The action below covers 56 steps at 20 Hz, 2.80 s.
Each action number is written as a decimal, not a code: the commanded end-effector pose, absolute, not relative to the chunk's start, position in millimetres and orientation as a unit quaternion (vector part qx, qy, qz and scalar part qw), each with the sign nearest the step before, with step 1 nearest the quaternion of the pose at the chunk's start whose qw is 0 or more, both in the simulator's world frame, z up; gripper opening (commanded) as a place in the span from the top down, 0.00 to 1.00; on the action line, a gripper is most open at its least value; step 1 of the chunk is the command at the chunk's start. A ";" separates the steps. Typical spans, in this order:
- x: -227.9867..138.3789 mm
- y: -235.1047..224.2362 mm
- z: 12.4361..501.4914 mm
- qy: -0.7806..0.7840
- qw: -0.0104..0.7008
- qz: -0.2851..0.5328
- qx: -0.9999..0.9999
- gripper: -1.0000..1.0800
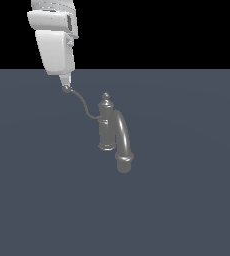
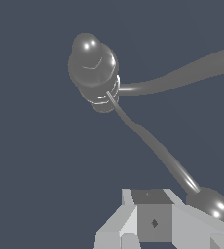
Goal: Turn on the faucet by rotating a designated handle.
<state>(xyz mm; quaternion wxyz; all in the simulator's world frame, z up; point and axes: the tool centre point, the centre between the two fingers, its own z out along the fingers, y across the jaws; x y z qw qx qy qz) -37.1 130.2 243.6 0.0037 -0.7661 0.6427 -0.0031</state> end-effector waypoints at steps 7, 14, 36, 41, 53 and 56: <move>-51.4 113.3 243.2 0.643 0.003 -0.003 -0.766 1.00; -69.7 91.3 242.7 0.641 0.002 -0.002 -0.767 1.00; -89.9 13.8 243.0 0.636 0.001 -0.001 -0.771 1.00; -85.0 -15.0 242.6 0.638 0.001 -0.001 -0.770 1.00; -65.3 -34.4 243.4 0.629 0.001 -0.001 -0.777 1.00; -56.8 -41.7 243.2 0.630 0.001 -0.001 -0.776 1.00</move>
